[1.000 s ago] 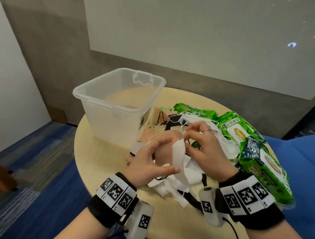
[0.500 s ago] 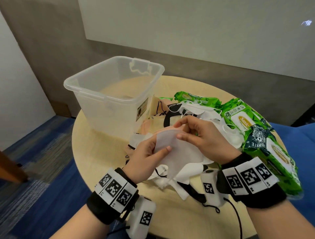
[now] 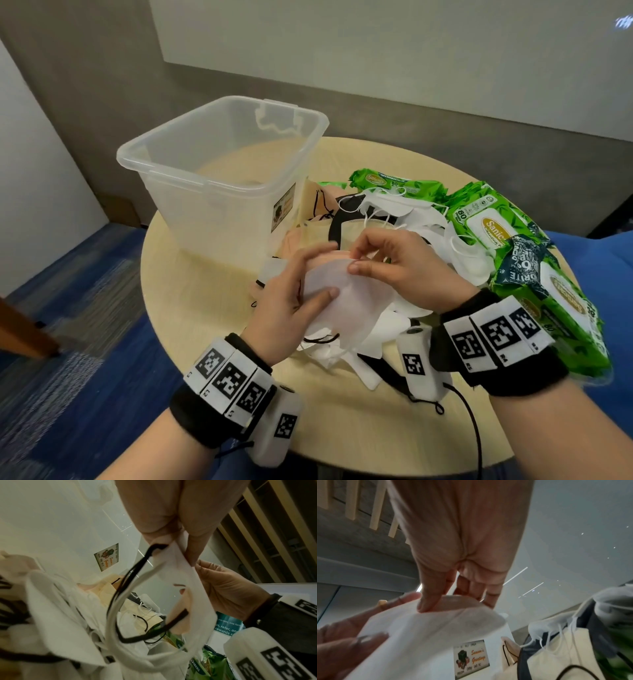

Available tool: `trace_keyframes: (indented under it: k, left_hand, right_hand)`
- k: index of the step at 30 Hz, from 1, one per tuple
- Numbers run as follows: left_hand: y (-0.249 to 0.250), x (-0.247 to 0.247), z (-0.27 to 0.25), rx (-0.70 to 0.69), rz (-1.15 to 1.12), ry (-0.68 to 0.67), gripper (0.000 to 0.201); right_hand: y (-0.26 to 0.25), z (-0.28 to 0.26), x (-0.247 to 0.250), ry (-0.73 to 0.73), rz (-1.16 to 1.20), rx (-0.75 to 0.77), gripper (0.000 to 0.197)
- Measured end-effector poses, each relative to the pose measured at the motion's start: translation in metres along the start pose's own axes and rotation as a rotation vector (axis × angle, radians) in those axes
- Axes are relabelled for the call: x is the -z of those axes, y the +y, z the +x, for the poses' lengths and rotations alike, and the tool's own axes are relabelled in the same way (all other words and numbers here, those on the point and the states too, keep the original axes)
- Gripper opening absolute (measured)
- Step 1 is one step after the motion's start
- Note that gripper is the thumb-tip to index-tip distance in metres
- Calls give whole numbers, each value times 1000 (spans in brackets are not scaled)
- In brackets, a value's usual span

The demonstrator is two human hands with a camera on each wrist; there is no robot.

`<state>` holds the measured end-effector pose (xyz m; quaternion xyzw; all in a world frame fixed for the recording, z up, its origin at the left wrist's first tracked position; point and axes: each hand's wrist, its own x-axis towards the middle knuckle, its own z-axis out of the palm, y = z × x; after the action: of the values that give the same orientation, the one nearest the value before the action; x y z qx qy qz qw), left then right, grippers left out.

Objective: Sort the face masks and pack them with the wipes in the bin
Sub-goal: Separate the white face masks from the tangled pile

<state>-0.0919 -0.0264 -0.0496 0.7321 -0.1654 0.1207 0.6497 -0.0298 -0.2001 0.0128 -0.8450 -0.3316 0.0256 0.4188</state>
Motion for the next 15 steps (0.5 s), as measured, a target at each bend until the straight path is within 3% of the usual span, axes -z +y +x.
trace_keyframes:
  k: [3,5,7,10,13,15]
  left_hand:
    - [-4,0,-3,-10,-2,33,60]
    - [-3,1,-4,-52,91,14,48]
    - [-7,4,-4,-57,143,-20,30]
    - [-13,11,-3,80,148,40,42]
    - [-19,22,-2,169,139,169,46]
    - [-22,29,-3,183,143,242,45]
  right_hand:
    - [6,0,-9,22,217,-42,24]
    - [9,1,-14,79,269,-53,26]
    - [12,2,-17,123,230,-71,29]
    - [22,-2,-12,196,59,-141,32]
    - [36,-12,-6,38,-217,-300,19]
    - [47,-19,-9,-156,-419,-397,27]
